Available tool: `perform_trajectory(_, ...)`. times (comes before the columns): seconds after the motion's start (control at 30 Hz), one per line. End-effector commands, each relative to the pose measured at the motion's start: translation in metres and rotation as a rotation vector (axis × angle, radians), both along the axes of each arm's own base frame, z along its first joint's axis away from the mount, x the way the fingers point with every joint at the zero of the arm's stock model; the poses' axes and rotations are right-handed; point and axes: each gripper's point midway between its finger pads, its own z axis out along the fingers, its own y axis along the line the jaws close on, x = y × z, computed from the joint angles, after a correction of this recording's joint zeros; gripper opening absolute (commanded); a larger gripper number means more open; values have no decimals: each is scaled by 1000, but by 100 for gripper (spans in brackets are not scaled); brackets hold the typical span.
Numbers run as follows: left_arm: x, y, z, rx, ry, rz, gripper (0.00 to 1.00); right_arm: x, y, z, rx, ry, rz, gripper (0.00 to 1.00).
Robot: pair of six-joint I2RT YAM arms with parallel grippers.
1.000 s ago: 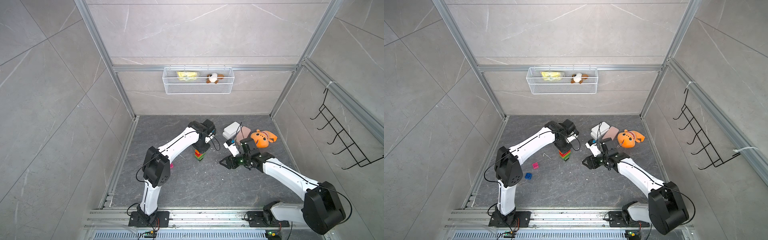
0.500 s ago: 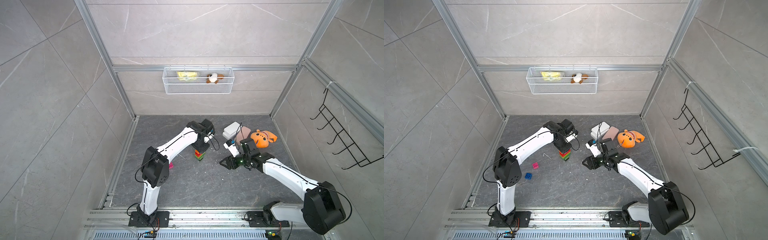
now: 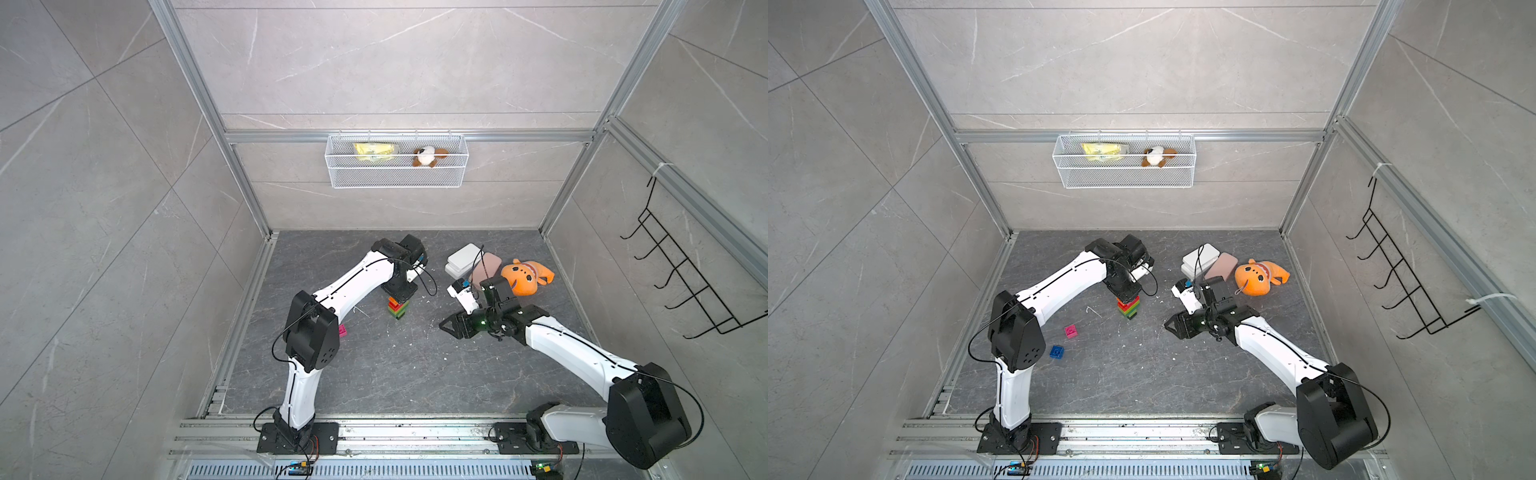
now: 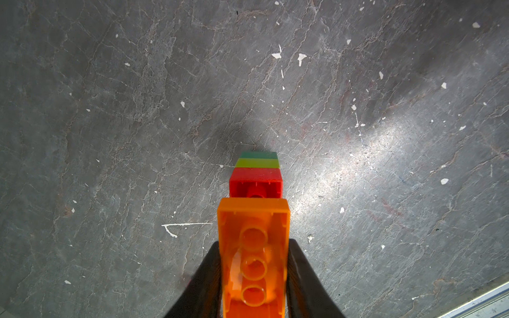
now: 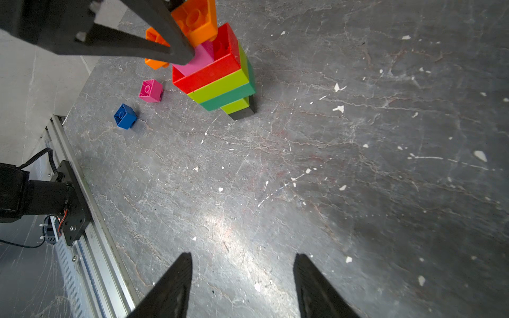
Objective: Assemble a carrot with lego
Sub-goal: Assemble the lego brick with the lego brick.
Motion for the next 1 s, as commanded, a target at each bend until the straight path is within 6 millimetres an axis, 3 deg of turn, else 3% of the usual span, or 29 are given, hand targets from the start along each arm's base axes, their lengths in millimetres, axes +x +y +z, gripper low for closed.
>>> perform_trajectory(0.0, -11, 16, -18, 76, 82, -8, 41, 2, 0, -3, 4, 10, -10, 62)
perform_trajectory(0.33, -8, 5, 10, -17, 21, -23, 50, 2, 0, -4, 1, 12, -9, 62)
perform_trajectory(0.6, -15, 3, 70, -240, -76, -27, 55, -2, 0, 17, 24, -52, 7, 62)
perform_trajectory(0.67, -18, 13, 81, -305, -97, 10, 55, -6, 3, 23, 37, -72, 21, 62)
perform_trajectory(0.77, -22, 38, 81, -356, -125, 93, 55, -11, 6, 28, 39, -92, 40, 62)
perform_trajectory(0.97, -39, 126, 34, -276, -154, 229, 53, -16, 15, 31, 46, -113, 72, 62)
